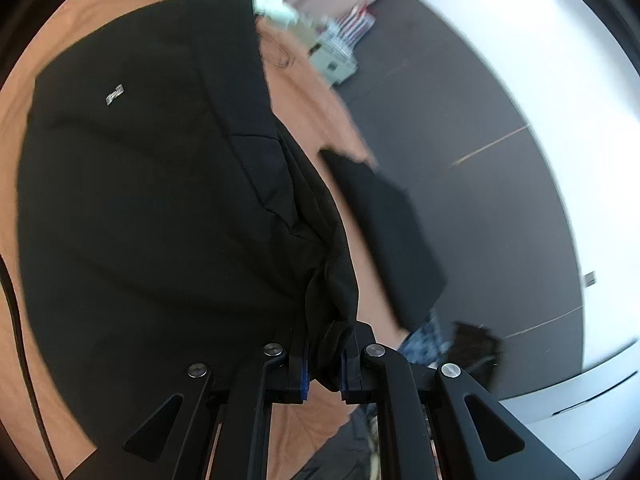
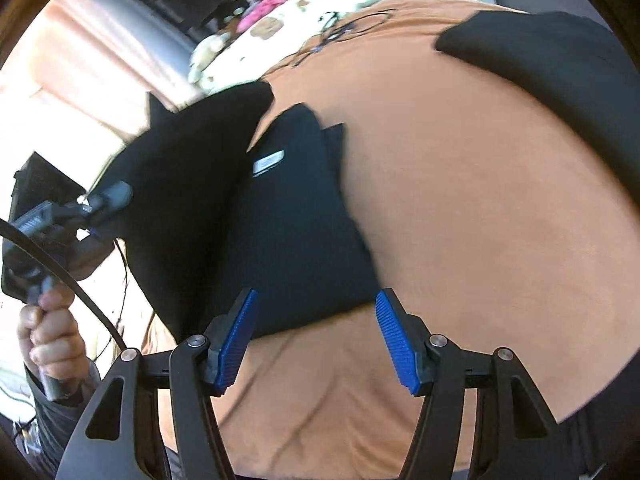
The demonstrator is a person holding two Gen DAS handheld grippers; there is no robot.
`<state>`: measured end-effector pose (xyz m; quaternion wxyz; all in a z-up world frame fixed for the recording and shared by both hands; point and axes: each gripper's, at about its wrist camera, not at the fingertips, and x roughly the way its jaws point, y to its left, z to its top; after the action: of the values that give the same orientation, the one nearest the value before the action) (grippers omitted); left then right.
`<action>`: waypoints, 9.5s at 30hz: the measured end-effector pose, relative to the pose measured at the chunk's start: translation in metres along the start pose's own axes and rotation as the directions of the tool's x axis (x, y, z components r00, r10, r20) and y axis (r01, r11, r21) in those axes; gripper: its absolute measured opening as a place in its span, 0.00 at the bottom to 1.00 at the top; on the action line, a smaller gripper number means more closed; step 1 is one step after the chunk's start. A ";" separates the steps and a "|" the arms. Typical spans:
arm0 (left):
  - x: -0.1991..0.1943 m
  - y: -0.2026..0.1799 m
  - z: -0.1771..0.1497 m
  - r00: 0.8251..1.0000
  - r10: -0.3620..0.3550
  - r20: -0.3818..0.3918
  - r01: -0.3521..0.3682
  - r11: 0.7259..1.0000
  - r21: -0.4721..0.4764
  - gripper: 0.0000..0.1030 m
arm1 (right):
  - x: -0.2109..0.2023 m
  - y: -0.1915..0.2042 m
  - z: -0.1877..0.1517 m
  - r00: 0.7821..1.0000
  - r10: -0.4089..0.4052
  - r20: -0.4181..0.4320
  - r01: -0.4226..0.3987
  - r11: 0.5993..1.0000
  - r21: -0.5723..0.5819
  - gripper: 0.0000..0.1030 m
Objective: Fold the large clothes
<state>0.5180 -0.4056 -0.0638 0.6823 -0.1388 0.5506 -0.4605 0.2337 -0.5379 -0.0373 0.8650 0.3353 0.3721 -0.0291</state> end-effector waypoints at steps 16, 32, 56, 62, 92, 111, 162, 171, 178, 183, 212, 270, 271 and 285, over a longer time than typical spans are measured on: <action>0.010 -0.002 -0.002 1.000 -0.020 -0.012 0.021 0.999 0.029 0.80 | -0.038 0.003 -0.001 0.993 0.099 0.069 -0.100 0.995 0.016 0.68; -0.058 0.114 -0.037 0.953 0.277 0.119 -0.247 0.943 -0.222 0.80 | 0.033 0.044 0.033 0.997 0.059 -0.057 -0.065 0.993 -0.099 0.27; -0.007 0.102 -0.042 0.910 0.414 -0.020 -0.414 0.909 -0.052 0.41 | 0.039 -0.016 0.001 0.997 -0.010 -0.076 0.012 0.999 0.031 0.05; -0.023 0.111 -0.032 0.939 0.343 -0.003 -0.342 0.934 -0.103 0.46 | 0.015 0.000 0.022 0.999 -0.005 -0.043 0.004 1.000 -0.017 0.47; -0.023 0.168 0.065 0.930 0.348 0.116 -0.317 0.922 -0.223 0.57 | 0.131 0.001 0.172 0.987 -0.022 -0.161 0.003 0.993 -0.120 0.75; -0.023 0.184 0.055 0.954 0.291 0.069 -0.265 0.930 -0.253 0.64 | 0.121 -0.050 0.164 0.932 0.202 -0.302 -0.200 0.979 0.038 0.68; -0.291 0.123 -0.048 0.853 0.290 0.433 -0.189 0.947 -0.260 0.25 | 0.084 0.211 0.088 0.793 0.482 -0.373 -0.592 0.756 -0.281 0.13; -0.395 0.140 -0.121 0.770 0.384 0.509 -0.229 0.912 -0.341 0.25 | 0.128 0.318 0.039 0.726 0.503 -0.469 -0.671 0.669 -0.321 0.13; -0.459 0.154 -0.183 0.702 0.456 0.546 -0.249 0.876 -0.412 0.24 | 0.175 0.387 0.010 0.671 0.493 -0.554 -0.722 0.605 -0.335 0.13; -0.497 0.160 -0.223 0.648 0.499 0.575 -0.246 0.852 -0.461 0.24 | 0.198 0.431 -0.013 0.628 0.487 -0.607 -0.759 0.555 -0.341 0.13; -0.695 0.256 -0.328 0.384 0.802 0.457 -0.378 0.588 -0.715 0.21 | 0.349 0.681 -0.182 0.386 0.413 -0.825 -0.891 0.398 -0.218 0.13; -0.626 0.417 -0.470 0.398 0.901 0.175 -0.177 0.263 -0.948 0.62 | 0.557 0.657 -0.192 0.598 0.269 -0.755 -0.685 0.660 -0.308 0.14; -0.627 0.418 -0.469 0.397 0.899 0.185 -0.179 0.274 -0.945 0.60 | 0.553 0.656 -0.192 0.609 0.273 -0.745 -0.683 0.659 -0.317 0.14; -0.604 0.400 -0.473 0.404 0.902 0.152 -0.185 0.243 -0.952 0.64 | 0.535 0.637 -0.181 0.730 0.122 -0.672 -0.562 0.667 -0.489 0.49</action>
<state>0.3106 0.4313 -0.1343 0.7956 -0.3769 0.3949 0.2627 0.6975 0.1704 -0.1266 0.7534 0.0632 0.5306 0.3832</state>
